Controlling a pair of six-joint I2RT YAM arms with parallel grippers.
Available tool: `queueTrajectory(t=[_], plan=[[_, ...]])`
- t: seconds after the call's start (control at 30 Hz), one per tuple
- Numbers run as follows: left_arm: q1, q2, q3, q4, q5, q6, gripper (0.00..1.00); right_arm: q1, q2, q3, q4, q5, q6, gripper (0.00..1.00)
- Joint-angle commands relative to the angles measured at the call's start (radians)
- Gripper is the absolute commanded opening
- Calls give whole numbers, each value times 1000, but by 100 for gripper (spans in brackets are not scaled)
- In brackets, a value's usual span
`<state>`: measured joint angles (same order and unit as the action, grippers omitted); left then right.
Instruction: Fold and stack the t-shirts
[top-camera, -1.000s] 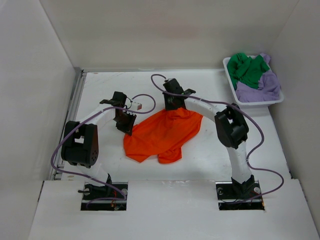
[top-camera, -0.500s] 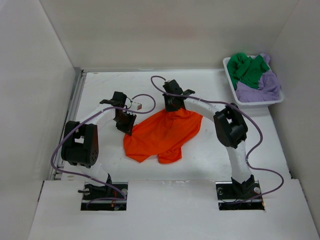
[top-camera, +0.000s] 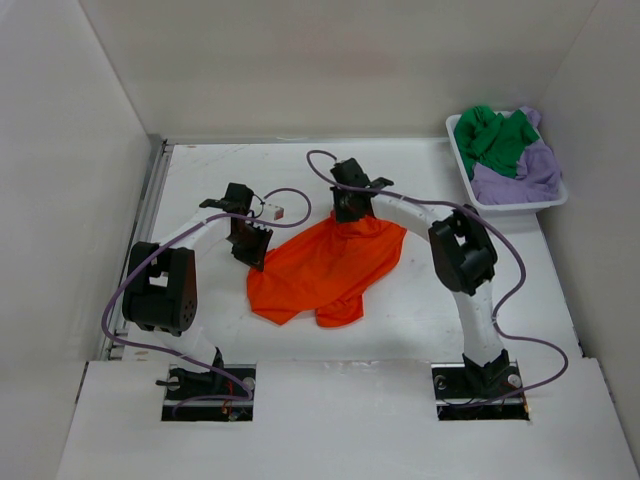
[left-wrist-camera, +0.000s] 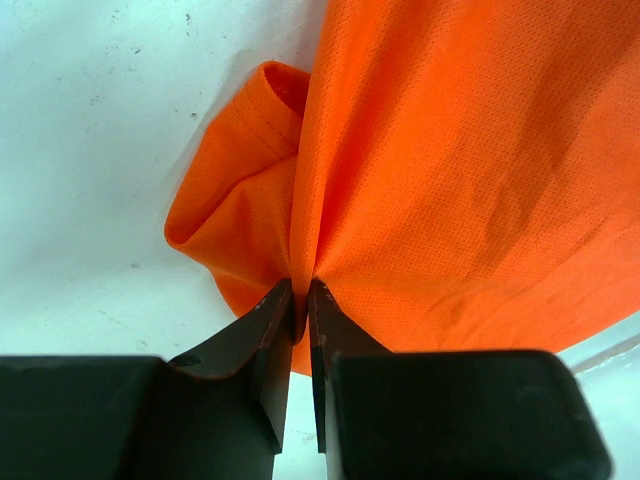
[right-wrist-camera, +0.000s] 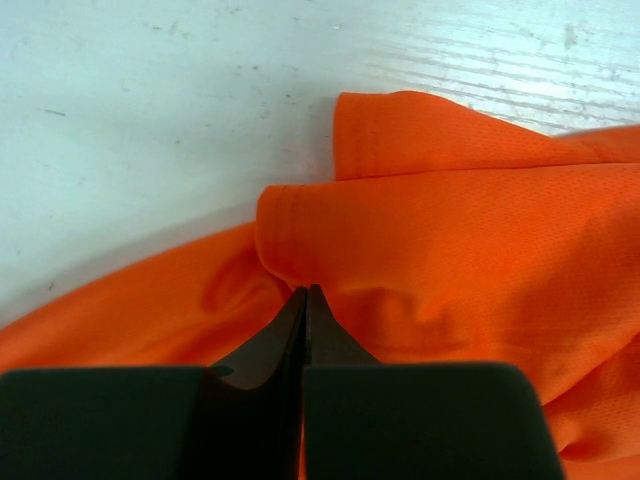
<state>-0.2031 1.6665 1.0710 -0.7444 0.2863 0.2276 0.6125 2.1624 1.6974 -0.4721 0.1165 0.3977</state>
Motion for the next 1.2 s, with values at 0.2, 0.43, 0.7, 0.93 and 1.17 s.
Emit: queueTrajectory(t=[0.2,0.43,0.7,0.93,1.17], plan=[[46,28,206,56,-81,22,1,-159,-93,236,-60,11,-22,0],[81,141,735,94,-215,50,0,-317,-88,787,-223,-1,-72,0],[103,-22,810,298,-319,170,3,-369,-416,588,-143,-18,-83,0],[54,-235,205,275,-331,276,8,-238,-739,-239,88,26,55,0],[32,-338,-152,173,-302,326,44,-73,-747,-700,158,46,239,22]])
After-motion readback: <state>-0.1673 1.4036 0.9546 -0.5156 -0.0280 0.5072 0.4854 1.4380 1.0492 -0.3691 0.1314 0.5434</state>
